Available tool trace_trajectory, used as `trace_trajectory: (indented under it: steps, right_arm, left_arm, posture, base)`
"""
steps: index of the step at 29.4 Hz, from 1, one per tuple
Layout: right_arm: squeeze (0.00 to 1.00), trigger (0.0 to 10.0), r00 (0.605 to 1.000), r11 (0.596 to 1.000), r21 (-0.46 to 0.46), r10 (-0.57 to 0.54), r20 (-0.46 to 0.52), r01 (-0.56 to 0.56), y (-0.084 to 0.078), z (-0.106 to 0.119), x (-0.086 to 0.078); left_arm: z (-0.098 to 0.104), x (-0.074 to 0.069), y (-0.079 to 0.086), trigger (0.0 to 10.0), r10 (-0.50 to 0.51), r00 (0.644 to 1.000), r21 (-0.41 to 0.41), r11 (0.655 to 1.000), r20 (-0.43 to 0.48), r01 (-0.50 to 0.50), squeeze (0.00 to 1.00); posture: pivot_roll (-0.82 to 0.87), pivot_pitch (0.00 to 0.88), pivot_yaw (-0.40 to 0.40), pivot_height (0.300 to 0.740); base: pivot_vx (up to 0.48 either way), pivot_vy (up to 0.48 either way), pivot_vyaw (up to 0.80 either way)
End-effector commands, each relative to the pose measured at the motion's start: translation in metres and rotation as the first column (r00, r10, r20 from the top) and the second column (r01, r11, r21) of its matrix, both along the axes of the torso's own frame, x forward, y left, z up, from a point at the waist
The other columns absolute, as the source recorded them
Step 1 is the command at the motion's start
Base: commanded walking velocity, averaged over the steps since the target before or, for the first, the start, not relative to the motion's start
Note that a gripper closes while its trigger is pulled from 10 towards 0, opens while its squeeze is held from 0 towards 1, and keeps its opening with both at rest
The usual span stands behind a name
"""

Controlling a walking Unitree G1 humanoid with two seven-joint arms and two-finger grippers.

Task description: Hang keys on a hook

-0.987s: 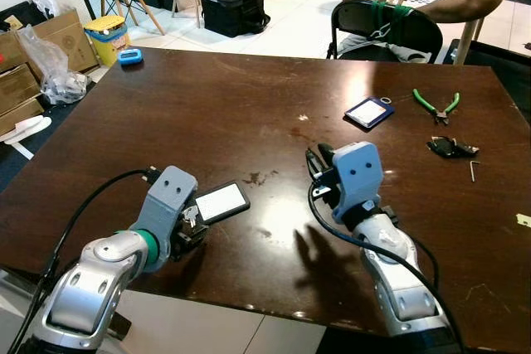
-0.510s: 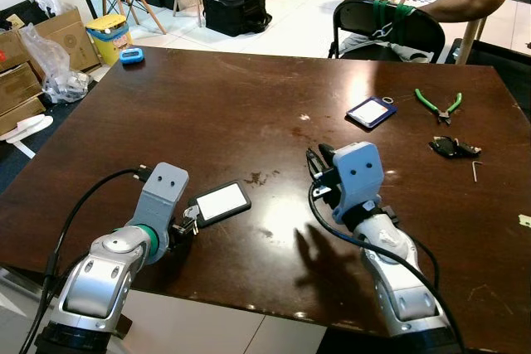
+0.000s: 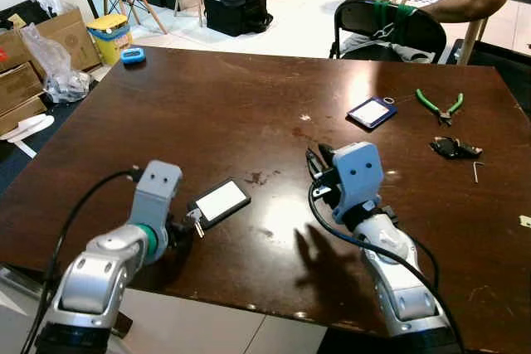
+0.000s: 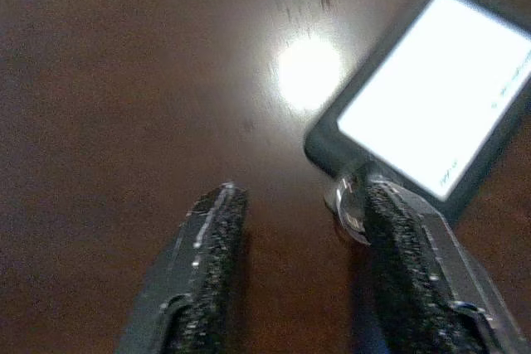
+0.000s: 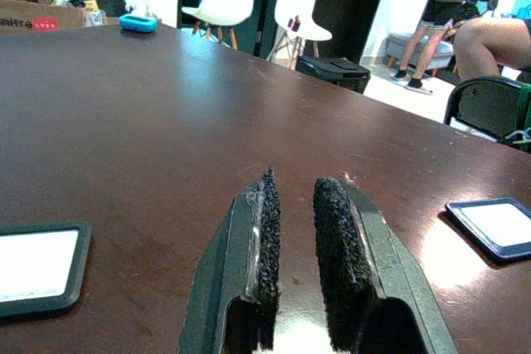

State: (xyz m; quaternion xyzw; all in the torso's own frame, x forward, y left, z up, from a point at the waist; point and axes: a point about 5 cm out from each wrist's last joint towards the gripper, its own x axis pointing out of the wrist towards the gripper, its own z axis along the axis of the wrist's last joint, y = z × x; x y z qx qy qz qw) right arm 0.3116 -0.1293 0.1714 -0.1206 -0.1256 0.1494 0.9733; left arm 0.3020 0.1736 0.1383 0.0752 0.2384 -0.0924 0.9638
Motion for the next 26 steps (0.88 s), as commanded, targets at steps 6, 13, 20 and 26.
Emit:
trace_trajectory:
  steps: [6, 13, 20, 26]
  right_arm:
    - [0.00, 10.0, 1.000, 1.000, 0.001, 0.011, 0.000, -0.011, 0.002, -0.001, 0.001]
    - [0.00, 10.0, 1.000, 1.000, 0.000, 0.007, 0.000, -0.007, 0.001, -0.001, 0.000]
    - [0.00, 10.0, 1.000, 1.000, 0.002, 0.010, -0.004, -0.010, 0.003, -0.003, -0.001]
    - [0.00, 10.0, 1.000, 1.000, 0.001, 0.009, -0.002, -0.009, 0.003, -0.002, 0.000]
  left_arm:
    - [0.000, 0.003, -0.002, 10.0, 0.011, 1.000, 0.035, 0.999, 0.005, -0.011, 0.00]
    - [-0.008, -0.004, -0.005, 10.0, -0.015, 0.998, 0.022, 1.000, -0.059, 0.016, 0.00]
    - [-0.020, -0.013, -0.003, 10.0, -0.002, 0.990, 0.008, 1.000, -0.139, 0.003, 0.00]
    - [-0.025, -0.016, -0.001, 6.9, 0.019, 0.985, 0.013, 1.000, -0.172, -0.017, 0.00]
  posture:
    - [-0.13, 0.055, 0.145, 0.740]
    - [-0.14, 0.056, 0.147, 0.740]
    - [-0.13, 0.058, 0.145, 0.740]
    - [-0.13, 0.059, 0.149, 0.740]
  base:
    - [0.000, 0.000, 0.00]
    - [0.000, 0.000, 0.00]
    - [0.000, 0.000, 0.00]
    - [0.000, 0.000, 0.00]
